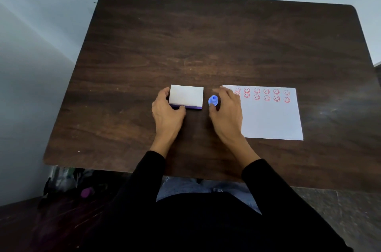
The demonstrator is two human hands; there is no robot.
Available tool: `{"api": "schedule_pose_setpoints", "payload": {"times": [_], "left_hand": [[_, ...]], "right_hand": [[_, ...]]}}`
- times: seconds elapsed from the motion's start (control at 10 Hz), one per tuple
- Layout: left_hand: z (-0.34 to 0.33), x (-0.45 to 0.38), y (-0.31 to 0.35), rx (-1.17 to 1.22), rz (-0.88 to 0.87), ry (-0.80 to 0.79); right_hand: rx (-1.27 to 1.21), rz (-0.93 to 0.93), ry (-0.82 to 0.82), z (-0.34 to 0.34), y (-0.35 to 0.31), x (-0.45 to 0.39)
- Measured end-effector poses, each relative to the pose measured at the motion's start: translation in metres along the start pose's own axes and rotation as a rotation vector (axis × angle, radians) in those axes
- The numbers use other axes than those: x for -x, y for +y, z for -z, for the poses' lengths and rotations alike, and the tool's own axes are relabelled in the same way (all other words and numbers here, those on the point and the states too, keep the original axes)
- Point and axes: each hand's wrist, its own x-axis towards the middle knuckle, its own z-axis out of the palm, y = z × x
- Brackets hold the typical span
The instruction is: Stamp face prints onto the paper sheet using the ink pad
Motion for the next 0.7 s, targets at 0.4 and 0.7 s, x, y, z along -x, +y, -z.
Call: {"api": "schedule_pose_setpoints", "payload": {"times": [0.4,0.7], "left_hand": [[-0.002,-0.001,-0.002,-0.045,-0.01,-0.008],[-0.004,0.023,0.004,-0.161,-0.186,0.031]], "right_hand": [[-0.062,0.009,-0.028,-0.011,0.012,-0.008],[0.029,0.056,0.134,-0.005,0.026,0.005]]}}
